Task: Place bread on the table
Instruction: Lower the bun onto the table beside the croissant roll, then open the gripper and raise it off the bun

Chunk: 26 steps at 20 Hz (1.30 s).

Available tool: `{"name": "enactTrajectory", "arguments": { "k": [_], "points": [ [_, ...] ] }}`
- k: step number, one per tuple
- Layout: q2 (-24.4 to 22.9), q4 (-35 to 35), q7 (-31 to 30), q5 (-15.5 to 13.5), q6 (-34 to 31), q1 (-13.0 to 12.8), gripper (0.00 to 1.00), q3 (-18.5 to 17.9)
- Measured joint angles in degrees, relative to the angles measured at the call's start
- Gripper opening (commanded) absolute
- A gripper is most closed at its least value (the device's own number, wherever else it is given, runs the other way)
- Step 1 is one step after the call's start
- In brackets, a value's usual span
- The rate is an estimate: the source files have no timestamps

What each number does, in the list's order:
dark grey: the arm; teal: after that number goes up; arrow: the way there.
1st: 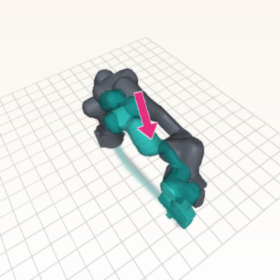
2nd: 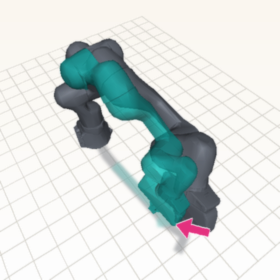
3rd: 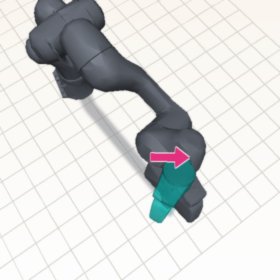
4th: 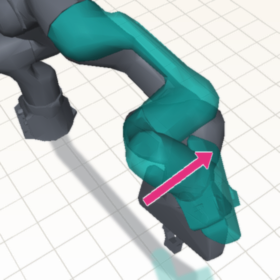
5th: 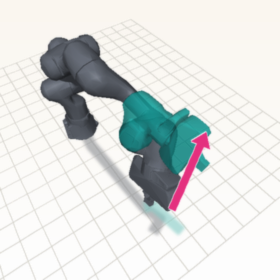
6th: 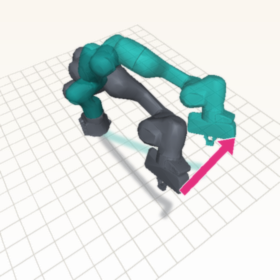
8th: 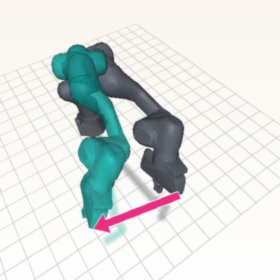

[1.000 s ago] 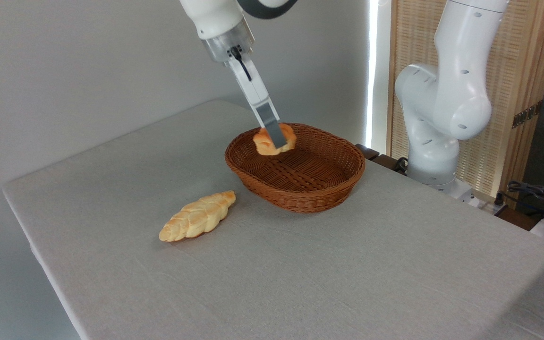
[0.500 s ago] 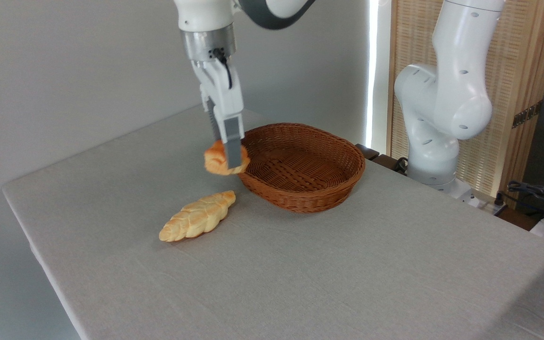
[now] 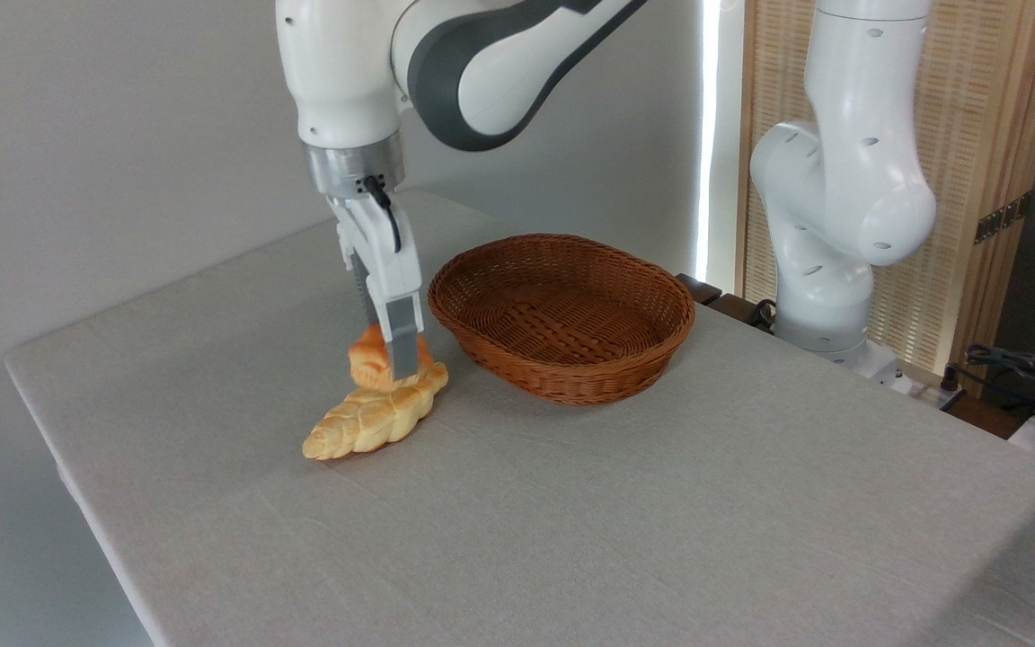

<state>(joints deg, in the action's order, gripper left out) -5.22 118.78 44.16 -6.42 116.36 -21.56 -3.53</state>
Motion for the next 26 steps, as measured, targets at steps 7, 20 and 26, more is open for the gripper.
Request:
{"name": "enactTrajectory", "arguments": {
  "k": [7,20,26],
  "points": [
    [1.9,-0.6,-0.1,0.0,1.6,0.1,1.0,-0.4],
    [1.9,-4.8,-0.6,0.0,1.7,0.2,1.0,-4.0],
    [1.8,-8.3,-2.7,0.0,-3.6,0.3,1.0,-9.7]
  ]
}}
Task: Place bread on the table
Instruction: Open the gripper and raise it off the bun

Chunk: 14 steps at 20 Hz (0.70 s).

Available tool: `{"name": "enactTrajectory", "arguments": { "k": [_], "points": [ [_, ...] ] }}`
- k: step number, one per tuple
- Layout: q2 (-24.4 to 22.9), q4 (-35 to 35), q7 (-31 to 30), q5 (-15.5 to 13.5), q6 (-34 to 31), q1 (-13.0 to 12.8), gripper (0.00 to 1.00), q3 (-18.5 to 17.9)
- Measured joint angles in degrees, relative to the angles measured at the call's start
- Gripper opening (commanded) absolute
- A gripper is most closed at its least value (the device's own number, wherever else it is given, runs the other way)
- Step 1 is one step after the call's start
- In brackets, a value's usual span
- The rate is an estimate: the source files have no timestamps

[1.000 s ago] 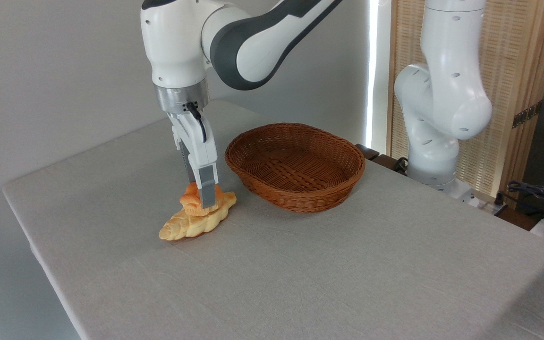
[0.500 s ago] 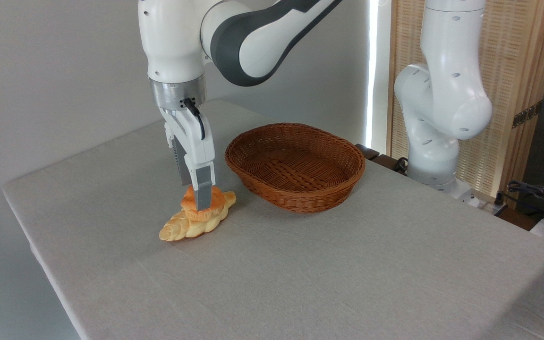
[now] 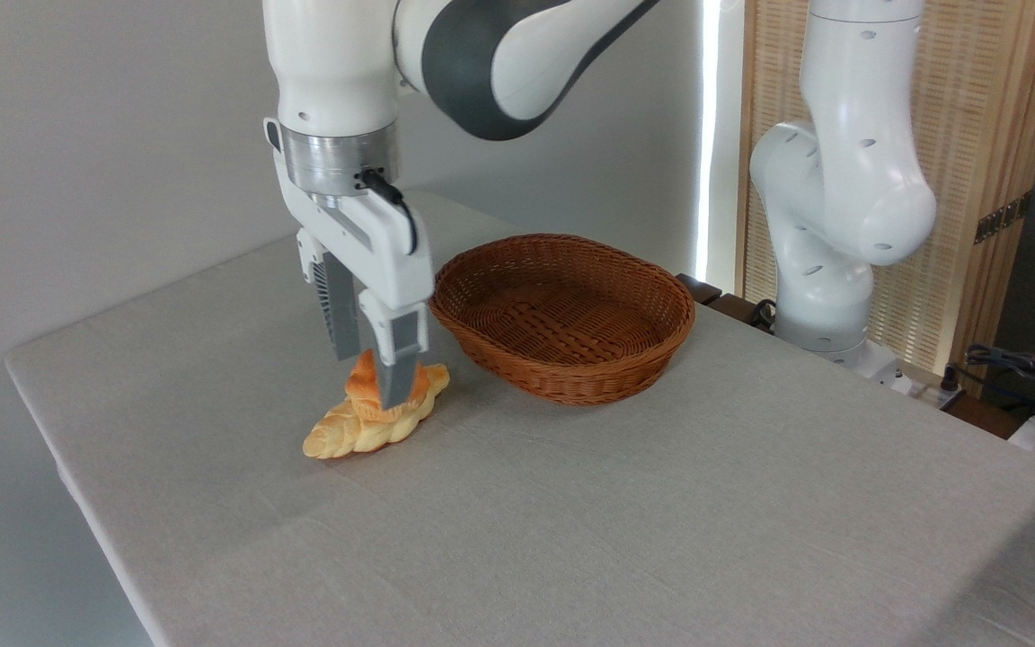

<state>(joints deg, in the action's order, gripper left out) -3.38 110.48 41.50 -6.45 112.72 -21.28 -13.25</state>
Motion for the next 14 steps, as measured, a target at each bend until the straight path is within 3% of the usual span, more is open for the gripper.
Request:
{"name": "enactTrajectory", "arguments": {
  "k": [4,9,14],
  "points": [
    [0.0,-2.3,-1.6,0.0,-5.2,0.1,1.0,-3.6],
    [0.0,-2.9,-5.1,2.4,-6.0,-0.1,1.0,-3.8],
    [0.0,-3.6,-5.9,2.5,-6.4,-0.1,1.0,-3.8]
  ]
}}
